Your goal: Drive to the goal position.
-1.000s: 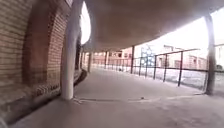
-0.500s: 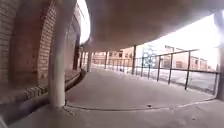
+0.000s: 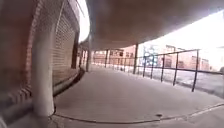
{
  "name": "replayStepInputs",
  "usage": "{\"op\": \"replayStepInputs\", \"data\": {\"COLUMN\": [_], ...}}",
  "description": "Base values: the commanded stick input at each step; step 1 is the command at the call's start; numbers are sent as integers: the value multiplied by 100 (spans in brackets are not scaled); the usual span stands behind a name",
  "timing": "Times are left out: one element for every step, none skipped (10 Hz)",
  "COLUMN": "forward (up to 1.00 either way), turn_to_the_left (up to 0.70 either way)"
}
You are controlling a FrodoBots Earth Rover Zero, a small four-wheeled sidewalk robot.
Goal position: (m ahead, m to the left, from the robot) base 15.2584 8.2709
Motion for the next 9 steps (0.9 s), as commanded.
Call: {"op": "replayStepInputs", "data": {"forward": [70,70,70,70,70,70,70,70,70], "turn_to_the_left": [0,0,0,0,0,0,0,0,0]}}
